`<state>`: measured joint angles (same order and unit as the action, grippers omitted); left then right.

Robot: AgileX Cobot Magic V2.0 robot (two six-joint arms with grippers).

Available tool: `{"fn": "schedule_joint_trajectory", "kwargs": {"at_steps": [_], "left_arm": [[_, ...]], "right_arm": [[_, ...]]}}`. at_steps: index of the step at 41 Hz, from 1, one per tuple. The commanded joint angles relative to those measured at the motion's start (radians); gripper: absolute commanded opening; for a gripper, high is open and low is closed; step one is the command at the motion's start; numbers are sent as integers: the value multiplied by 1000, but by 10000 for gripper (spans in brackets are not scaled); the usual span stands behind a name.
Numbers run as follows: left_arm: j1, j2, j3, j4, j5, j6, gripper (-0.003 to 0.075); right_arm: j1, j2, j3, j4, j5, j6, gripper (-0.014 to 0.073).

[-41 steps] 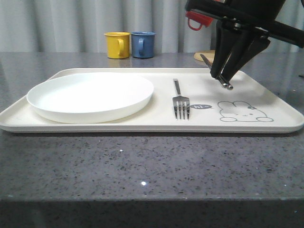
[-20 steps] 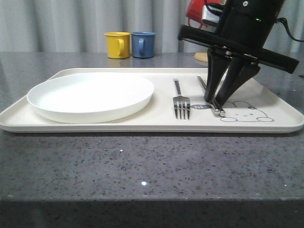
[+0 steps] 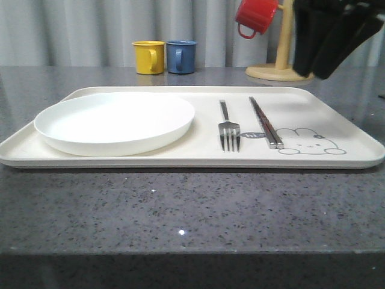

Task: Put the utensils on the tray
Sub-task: 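Move the right gripper back to grasp the steel spoon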

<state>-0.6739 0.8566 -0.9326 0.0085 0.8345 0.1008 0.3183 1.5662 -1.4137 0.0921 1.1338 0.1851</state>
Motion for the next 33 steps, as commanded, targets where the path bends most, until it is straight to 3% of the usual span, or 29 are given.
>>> {"fn": "schedule_joint_trajectory", "kwargs": {"at_steps": [1,6,21,33], "left_arm": [[-9,-3,-25,-1,-69,-9,230],[-9,-3,-25,-1,-69,-9,230],[-9,-3,-25,-1,-69,-9,230],[-9,-3,-25,-1,-69,-9,230]], "right_arm": [[-16,-98,-30,-141,45,-21,257],[-89,-128,-30,-220,78,-26,257],[-392,-50,-30,-219,12,-163,257],[-426,59,-30,-205,-121,-173,257]]}}
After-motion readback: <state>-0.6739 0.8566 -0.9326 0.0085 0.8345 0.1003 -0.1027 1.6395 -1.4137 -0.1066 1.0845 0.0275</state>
